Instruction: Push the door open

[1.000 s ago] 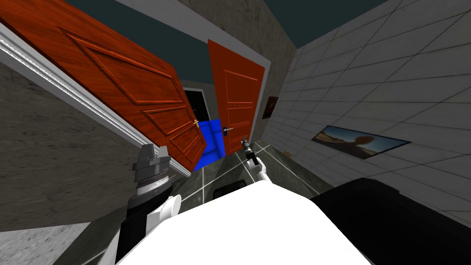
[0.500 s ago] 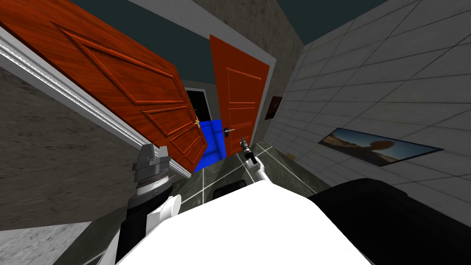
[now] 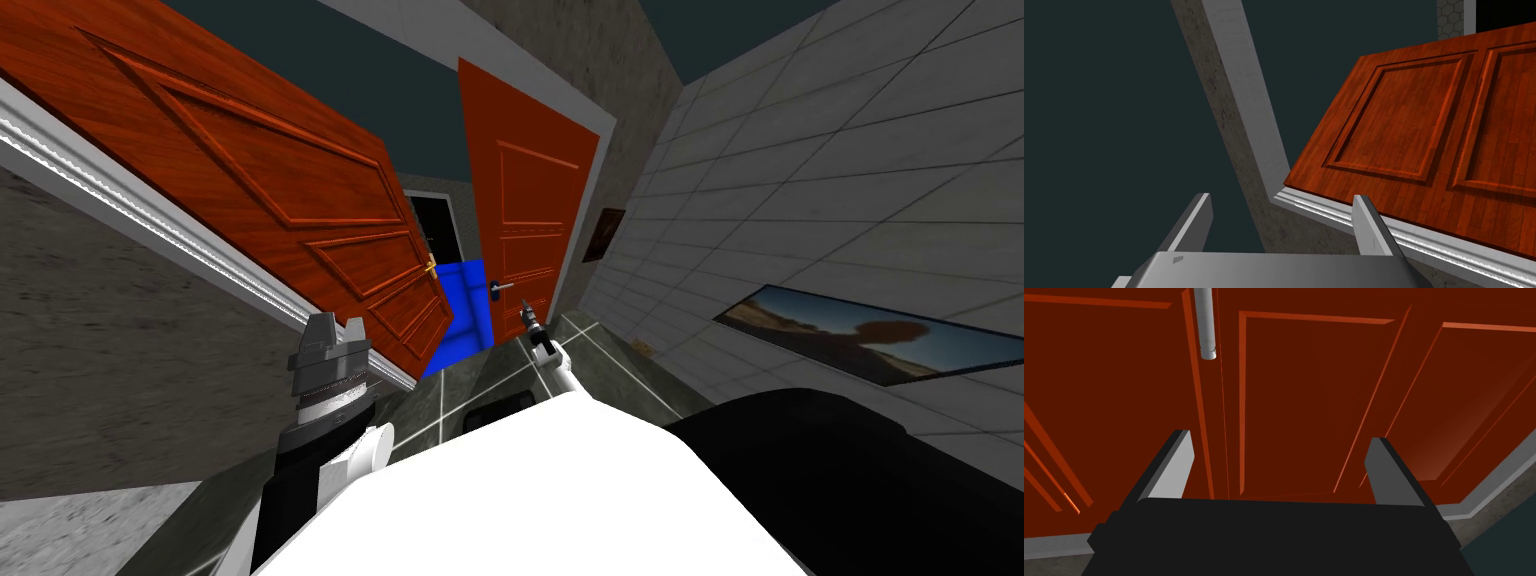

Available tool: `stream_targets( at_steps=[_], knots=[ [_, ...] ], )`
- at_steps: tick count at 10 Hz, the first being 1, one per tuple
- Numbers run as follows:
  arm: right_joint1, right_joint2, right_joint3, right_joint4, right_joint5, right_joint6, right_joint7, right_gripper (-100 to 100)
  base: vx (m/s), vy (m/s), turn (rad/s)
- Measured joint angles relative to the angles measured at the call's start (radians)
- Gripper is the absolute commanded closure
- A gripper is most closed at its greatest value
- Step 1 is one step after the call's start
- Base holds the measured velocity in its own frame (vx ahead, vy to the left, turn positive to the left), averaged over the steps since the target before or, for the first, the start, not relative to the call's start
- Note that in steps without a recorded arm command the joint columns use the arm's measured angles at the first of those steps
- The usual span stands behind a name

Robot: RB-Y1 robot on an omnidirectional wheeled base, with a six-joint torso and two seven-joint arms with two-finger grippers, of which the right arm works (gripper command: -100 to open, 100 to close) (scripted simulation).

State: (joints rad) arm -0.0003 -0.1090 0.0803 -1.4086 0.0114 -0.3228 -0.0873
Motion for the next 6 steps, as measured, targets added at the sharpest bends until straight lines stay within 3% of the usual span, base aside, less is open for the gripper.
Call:
stream_targets(
  at_steps=[6],
  knots=[
    [-0.063,0.0,0.005,0.111,0.0,0.01,-0.019,-100,0.105,-0.021,0.052]
  ],
)
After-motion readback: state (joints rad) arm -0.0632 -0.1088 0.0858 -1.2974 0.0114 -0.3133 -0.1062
